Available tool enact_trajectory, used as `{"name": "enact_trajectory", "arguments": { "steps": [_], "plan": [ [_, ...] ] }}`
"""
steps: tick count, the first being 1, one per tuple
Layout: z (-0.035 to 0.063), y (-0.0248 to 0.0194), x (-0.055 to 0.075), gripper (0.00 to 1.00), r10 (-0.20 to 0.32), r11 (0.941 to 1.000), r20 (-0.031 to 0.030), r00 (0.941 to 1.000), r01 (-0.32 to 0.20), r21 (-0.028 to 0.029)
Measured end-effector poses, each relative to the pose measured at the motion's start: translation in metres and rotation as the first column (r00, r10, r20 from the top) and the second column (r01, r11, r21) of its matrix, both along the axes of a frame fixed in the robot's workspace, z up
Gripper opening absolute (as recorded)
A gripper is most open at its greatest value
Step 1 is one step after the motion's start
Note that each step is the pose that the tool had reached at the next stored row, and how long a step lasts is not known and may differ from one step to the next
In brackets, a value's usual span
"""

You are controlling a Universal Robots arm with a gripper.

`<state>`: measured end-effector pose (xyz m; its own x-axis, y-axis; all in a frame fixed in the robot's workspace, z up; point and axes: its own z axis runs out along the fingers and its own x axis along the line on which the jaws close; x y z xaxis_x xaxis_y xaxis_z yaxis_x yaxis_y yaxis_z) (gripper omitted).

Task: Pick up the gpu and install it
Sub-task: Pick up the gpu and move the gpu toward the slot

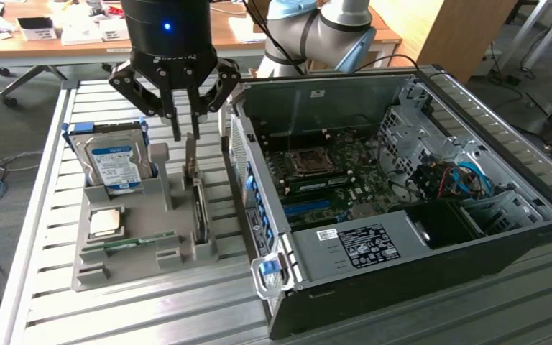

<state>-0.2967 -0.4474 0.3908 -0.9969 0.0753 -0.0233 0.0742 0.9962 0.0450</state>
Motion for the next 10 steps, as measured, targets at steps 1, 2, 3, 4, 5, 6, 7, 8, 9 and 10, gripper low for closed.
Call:
{"name": "enact_trajectory", "arguments": {
  "steps": [1,2,3,4,5,6,7,8,9,10],
  "plan": [
    [0.0,0.0,0.0,0.31,0.0,1.0,0.0,1.0,0.0,0.0],
    [0.0,0.0,0.0,0.31,0.0,1.0,0.0,1.0,0.0,0.0],
    [0.0,0.0,0.0,0.36,0.0,1.0,0.0,1.0,0.0,0.0],
    [0.0,0.0,0.0,0.36,0.0,1.0,0.0,1.0,0.0,0.0],
    [0.0,0.0,0.0,0.43,0.0,1.0,0.0,1.0,0.0,0.0001],
    [0.0,0.0,0.0,0.43,0.0,1.0,0.0,1.0,0.0,0.0001],
    [0.0,0.0,0.0,0.43,0.0,1.0,0.0,1.0,0.0,0.0],
    [0.0,0.0,0.0,0.43,0.0,1.0,0.0,1.0,0.0,0.0],
    [-0.0001,0.0,0.0,0.43,0.0,1.0,0.0,1.0,0.0,0.0001],
    [-0.001,0.0,0.0,0.43,0.0,1.0,0.0003,1.0,0.0,0.0003]
  ]
}}
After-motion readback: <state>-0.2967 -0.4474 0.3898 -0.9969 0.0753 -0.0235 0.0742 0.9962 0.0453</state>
